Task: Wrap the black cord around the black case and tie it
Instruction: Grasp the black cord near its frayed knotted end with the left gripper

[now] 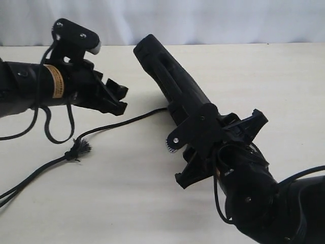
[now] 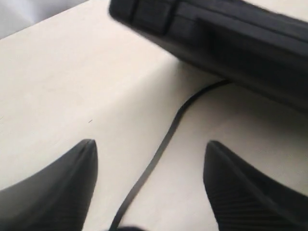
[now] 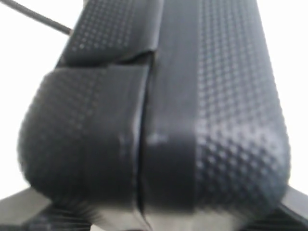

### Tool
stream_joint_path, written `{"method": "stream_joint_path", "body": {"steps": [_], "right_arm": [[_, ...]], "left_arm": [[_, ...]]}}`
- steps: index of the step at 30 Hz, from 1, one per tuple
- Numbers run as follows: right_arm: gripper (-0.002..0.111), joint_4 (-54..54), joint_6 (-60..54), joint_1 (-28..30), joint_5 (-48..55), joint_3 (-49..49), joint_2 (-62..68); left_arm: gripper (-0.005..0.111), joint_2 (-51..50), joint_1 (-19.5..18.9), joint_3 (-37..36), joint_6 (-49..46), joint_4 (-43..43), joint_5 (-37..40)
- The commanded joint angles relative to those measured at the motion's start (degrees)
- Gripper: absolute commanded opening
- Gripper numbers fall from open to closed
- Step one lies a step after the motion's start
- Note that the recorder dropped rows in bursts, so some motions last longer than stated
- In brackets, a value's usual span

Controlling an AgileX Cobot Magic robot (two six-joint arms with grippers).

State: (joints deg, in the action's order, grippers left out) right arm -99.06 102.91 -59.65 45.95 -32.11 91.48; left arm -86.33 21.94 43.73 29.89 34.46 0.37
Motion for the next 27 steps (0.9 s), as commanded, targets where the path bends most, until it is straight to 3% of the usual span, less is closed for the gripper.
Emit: {"method": "stream_joint_path", "body": {"steps": [1,4,6,9,10,13,17,19,20,22,27], "right_arm": [[0.004,-0.89,3.49,-0.09,-4.09,-0.37,-0.56],[0.004,-0.89,4.35,-0.09,-3.46,-0.37,-0.56],[0.004,-0.89,4.53,-0.09,-2.96,-0.37,-0.56],[0.004,-0.89,4.53,-0.09,-2.96,-0.37,-0.56],[0.004,-0.89,4.53,-0.09,-2.96,-0.37,-0.56],[0.004,-0.89,4.53,-0.09,-3.06,-0.37,-0.56],[0.004,-0.89,4.53,-0.09,-3.06,-0.37,-0.56],[0.004,-0.89,4.53,-0.09,-3.06,-0.37,-0.56],[0.004,-0.89,4.53,-0.09,-3.06,-0.37,-0.56],[0.004,-0.89,4.53,-0.09,-3.17,-0.37,-0.56],[0.004,-0.89,4.93,-0.09,-2.95,-0.24,-0.56]], "left_arm": [[0.061,3.16,0.04,0.43,0.62,-2.59,20.41],[0.061,2.02,0.04,0.32,0.35,-5.00,29.19],[0.061,-0.15,0.04,0.32,-2.77,-5.98,30.67],[0.060,-5.57,0.04,0.32,-21.92,-16.97,29.32],[0.060,-6.49,0.04,0.32,-23.76,-17.58,29.32],[0.060,-12.21,-0.78,0.32,-19.33,-14.52,27.47],[0.058,-17.96,-3.32,0.44,-11.46,-9.76,18.60],[0.038,-19.37,-3.32,1.01,-11.36,-10.15,16.33],[0.021,-19.85,-3.32,2.49,-10.13,-10.27,17.59],[0.000,-19.94,-3.32,6.35,-10.00,-10.92,21.96],[0.000,-19.94,-3.32,13.04,-19.91,-10.03,24.67]]}}
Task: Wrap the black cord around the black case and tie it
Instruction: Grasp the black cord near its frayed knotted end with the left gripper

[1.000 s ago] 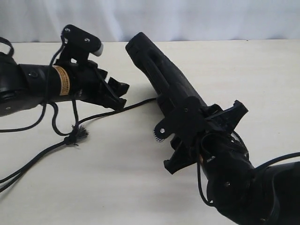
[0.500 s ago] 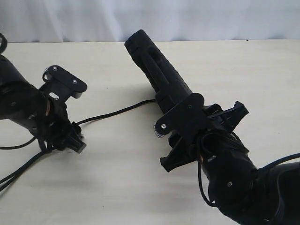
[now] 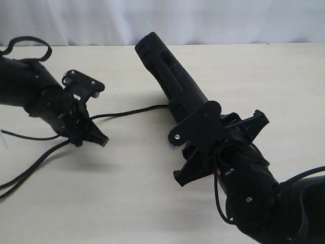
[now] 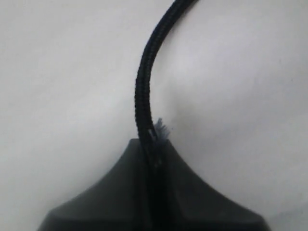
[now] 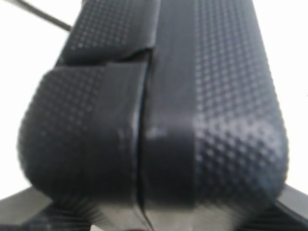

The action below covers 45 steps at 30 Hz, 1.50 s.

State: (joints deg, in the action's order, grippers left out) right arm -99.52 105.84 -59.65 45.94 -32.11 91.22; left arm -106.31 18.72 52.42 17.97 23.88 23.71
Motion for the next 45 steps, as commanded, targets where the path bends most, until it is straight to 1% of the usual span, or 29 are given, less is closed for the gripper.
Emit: {"method": "stream_joint_path", "body": {"steps": [1,5,7,14,16,17,19,23,25,27,29,33,35,37,40,42,44,45], "right_arm": [[0.004,-0.42,2.62,-0.09,-2.64,-0.16,-0.29],[0.004,-0.42,7.64,-0.09,-1.08,-0.11,-0.29],[0.004,-0.42,8.29,-0.09,-1.08,-0.11,-0.29],[0.004,-0.42,8.28,-0.09,-0.85,-0.11,-0.29],[0.004,-0.42,8.28,-0.09,-0.85,-0.11,-0.29],[0.004,-0.42,8.28,-0.09,-0.85,-0.11,-0.29],[0.004,-0.42,8.28,-0.09,-0.85,-0.11,-0.29],[0.004,-0.42,8.28,-0.09,-0.85,-0.11,-0.29],[0.004,-0.42,8.28,-0.09,-0.85,-0.11,-0.29],[0.004,-0.42,8.28,-0.09,-0.86,-0.11,-0.29],[0.004,-0.42,8.28,-0.09,-0.86,-0.11,-0.29],[0.004,-0.42,7.92,-0.09,-0.86,-0.11,-0.29],[0.004,-0.42,7.78,-0.09,-0.86,-0.11,-0.29],[0.004,-0.42,7.78,-0.09,-0.86,-0.11,-0.29],[0.004,-0.42,7.78,-0.09,-0.86,-0.11,-0.29],[0.004,-0.42,7.77,-0.09,-0.96,-0.11,-0.29],[0.004,-0.42,7.77,-0.09,-1.22,-0.11,-0.29],[0.004,-0.42,7.77,-0.09,-1.22,-0.11,-0.29]], "left_arm": [[0.000,0.04,0.01,5.08,-10.04,1.42,0.92],[0.000,-0.10,0.01,6.47,-18.65,5.39,-2.06],[0.000,-0.10,0.01,6.61,-24.27,7.25,-3.28],[0.000,-0.16,0.01,4.59,-46.78,6.94,-2.54],[0.000,-0.16,0.01,3.69,-49.82,6.94,-2.46],[0.003,-0.16,0.01,3.23,-51.14,7.02,-2.37],[0.011,-0.16,0.01,2.18,-52.83,7.02,-2.48],[0.035,-0.16,0.01,0.34,-54.32,7.16,-2.11],[0.047,-0.16,0.01,0.37,-53.15,6.98,0.15],[0.054,0.07,0.01,0.37,-47.86,6.98,3.01],[0.054,0.81,0.01,0.37,-39.89,8.27,5.66],[0.054,3.18,0.01,3.52,-19.27,14.48,13.96],[0.054,4.38,0.01,6.20,-8.00,14.33,17.52],[0.054,5.44,-0.09,8.86,5.84,13.04,19.78],[0.054,6.00,-0.09,10.51,21.75,11.20,20.92],[0.054,5.84,-0.70,10.51,26.41,7.80,20.40],[0.054,4.99,-2.01,10.51,29.31,1.52,19.22],[0.054,4.43,-2.92,10.51,29.32,-3.09,18.62]]}}
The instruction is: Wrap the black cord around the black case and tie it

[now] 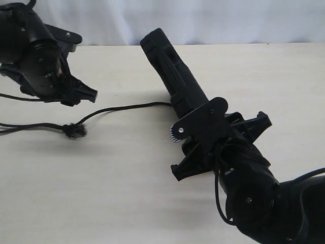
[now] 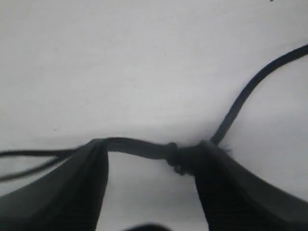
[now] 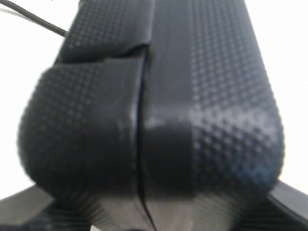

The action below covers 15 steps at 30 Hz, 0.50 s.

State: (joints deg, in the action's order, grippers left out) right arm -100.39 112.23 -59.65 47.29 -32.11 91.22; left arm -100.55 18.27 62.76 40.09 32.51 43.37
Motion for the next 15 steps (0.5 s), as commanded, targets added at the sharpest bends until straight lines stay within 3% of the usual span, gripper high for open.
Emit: {"method": "stream_joint_path", "body": {"steps": [1,4,9,15], "right_arm": [[0.004,0.44,1.38,-0.09,-2.95,-0.11,-0.29],[0.004,0.44,1.02,-0.09,-4.07,-0.11,-0.29],[0.004,0.44,0.84,-0.09,-4.40,-0.11,-0.29],[0.004,0.44,0.84,-0.09,-4.39,-0.11,-0.19]], "left_arm": [[0.054,-1.74,-3.40,0.17,7.20,-16.25,-1.63],[0.054,-2.56,-5.99,-0.26,10.31,-24.03,-2.49],[0.054,-2.93,-8.75,-3.69,25.10,-25.19,-5.05],[0.054,-2.93,-8.92,-10.79,41.20,-25.07,-21.50]]}}
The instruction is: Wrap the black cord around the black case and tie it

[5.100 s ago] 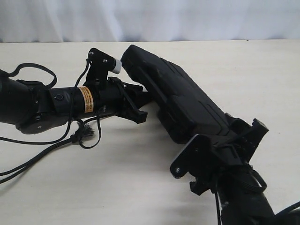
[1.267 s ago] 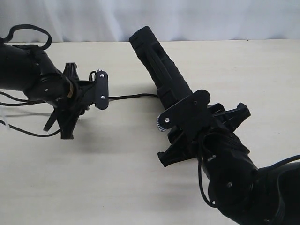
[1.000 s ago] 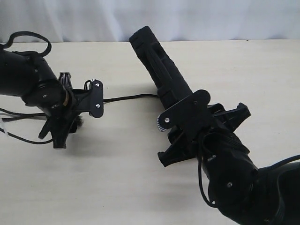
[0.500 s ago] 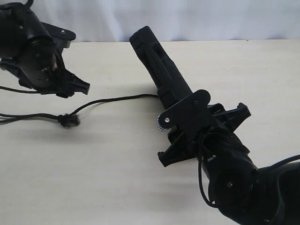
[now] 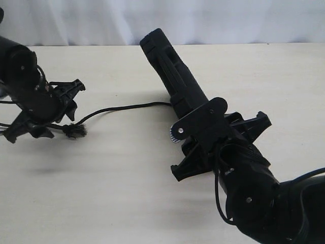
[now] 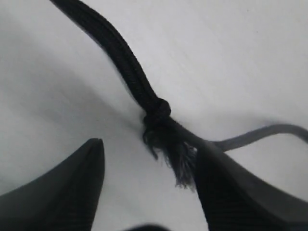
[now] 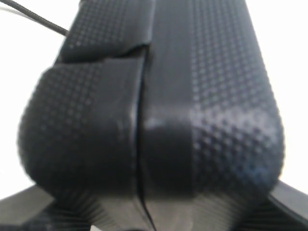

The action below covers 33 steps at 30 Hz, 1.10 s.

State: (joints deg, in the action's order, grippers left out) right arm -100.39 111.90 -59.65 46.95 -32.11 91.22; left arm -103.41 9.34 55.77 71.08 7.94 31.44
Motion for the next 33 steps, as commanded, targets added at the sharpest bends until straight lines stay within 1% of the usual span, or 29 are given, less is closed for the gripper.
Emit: {"method": "stream_joint_path", "body": {"steps": [1,4,6,9,15,23,24,26,28,29,30,31,33], "right_arm": [[0.004,0.44,1.17,-0.09,-4.05,-0.11,-0.09],[0.004,0.44,1.17,-0.09,-4.51,-0.11,-0.11],[0.004,0.44,1.17,-0.09,-4.51,-0.11,-0.11],[0.004,0.44,1.17,-0.09,-4.70,-0.11,-0.11],[0.004,0.44,1.17,-0.09,-4.70,-0.11,-0.11],[0.004,0.44,1.17,-0.09,-4.92,-0.11,-0.11],[0.004,0.44,1.17,-0.09,-4.92,-0.11,-0.11],[0.004,0.44,1.17,-0.09,-4.92,-0.11,-0.11],[0.004,0.44,1.17,-0.09,-4.92,-0.11,-0.11],[0.004,0.44,1.17,-0.09,-4.92,-0.11,-0.11],[0.004,0.44,1.17,-0.09,-4.92,-0.11,-0.11],[0.004,0.44,1.17,-0.09,-4.92,-0.11,-0.11],[0.004,0.44,1.17,-0.09,-4.92,-0.11,-0.11]], "left_arm": [[0.054,-0.07,0.01,-4.50,12.94,0.41,-11.57],[0.054,-0.35,-0.80,-4.94,17.70,3.94,-12.45],[0.054,-0.64,-1.68,-4.94,18.81,4.91,-11.91],[0.054,-1.93,-2.79,-4.94,19.14,4.91,-11.75],[0.054,-5.46,-2.93,-4.94,19.34,3.53,-18.71],[0.052,-8.30,-3.30,-4.94,19.19,3.41,-21.08],[0.049,-8.35,-3.30,-4.94,18.94,3.54,-21.08],[0.037,-8.35,-3.30,-4.94,17.65,3.54,-21.08],[0.022,-8.35,-3.30,-4.94,13.92,3.54,-21.99],[0.011,-8.35,-3.30,-4.94,11.00,3.54,-22.42],[0.005,-8.35,-3.30,-4.94,8.89,3.54,-23.06],[0.000,-8.35,-3.30,-4.94,5.85,3.65,-23.88],[0.000,-8.20,-3.30,-4.94,-1.05,3.97,-26.20]]}}
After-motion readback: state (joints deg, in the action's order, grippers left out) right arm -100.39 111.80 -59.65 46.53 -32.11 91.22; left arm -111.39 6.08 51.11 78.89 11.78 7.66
